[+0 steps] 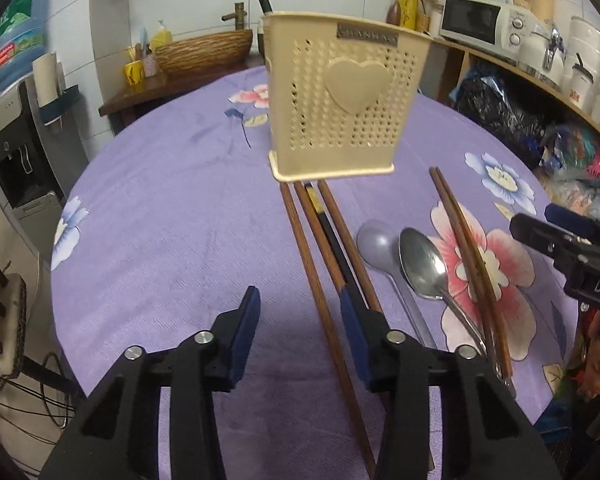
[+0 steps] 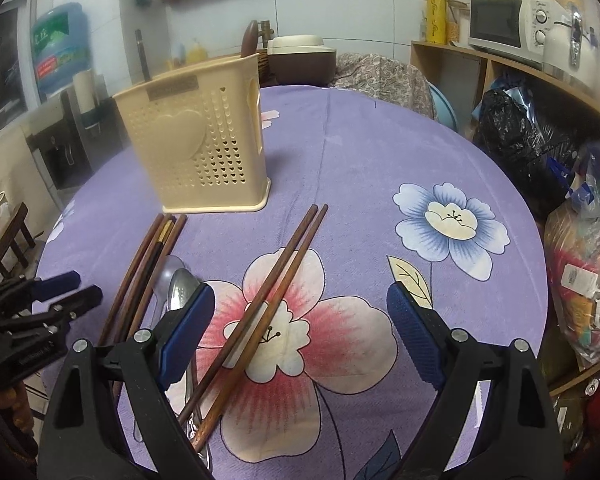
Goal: Organize utensils
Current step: 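Move both open tools back over the remaining chopsticks, then grasp a brown chopstick with the left tool while the right tool grasps another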
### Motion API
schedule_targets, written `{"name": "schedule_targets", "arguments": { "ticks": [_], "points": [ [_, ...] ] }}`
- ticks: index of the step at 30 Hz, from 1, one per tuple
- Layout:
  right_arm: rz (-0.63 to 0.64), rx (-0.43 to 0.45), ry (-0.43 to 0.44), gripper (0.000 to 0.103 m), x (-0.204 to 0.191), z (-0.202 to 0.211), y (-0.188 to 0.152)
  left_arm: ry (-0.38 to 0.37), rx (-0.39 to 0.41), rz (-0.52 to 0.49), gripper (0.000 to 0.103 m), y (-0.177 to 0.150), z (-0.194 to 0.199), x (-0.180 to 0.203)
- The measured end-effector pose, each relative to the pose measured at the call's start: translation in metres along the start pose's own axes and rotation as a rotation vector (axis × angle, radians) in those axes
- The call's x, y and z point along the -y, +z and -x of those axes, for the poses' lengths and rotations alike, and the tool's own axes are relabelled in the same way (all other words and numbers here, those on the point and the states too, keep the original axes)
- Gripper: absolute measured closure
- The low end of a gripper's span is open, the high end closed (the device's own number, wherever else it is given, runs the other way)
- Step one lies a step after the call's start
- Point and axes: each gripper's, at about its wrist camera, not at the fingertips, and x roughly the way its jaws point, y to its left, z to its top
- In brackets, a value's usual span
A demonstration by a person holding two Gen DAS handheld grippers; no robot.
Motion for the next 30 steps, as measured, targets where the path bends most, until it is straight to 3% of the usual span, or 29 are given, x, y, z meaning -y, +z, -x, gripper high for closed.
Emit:
{"name": "schedule_targets", "arguments": {
  "ticks": [12, 21, 30],
  "points": [
    [0.001, -0.026, -0.008, 0.016, 0.001, -0.006, -0.001, 0.012, -0.053, -0.024, 0.080, -0.006, -0.015, 0.007],
    [-0.001, -0.163, -0.029, 0.016, 0.009, -0.038, -0.014, 0.007, -0.067, 0.003, 0.080, -0.002, -0.016, -0.017],
    [0.041, -0.211, -0.035, 0.021, -0.004, -0.048, -0.020, 0.003, -0.059, 0.020, 0.080, -0.003, -0.015, -0.017]
  ]
}}
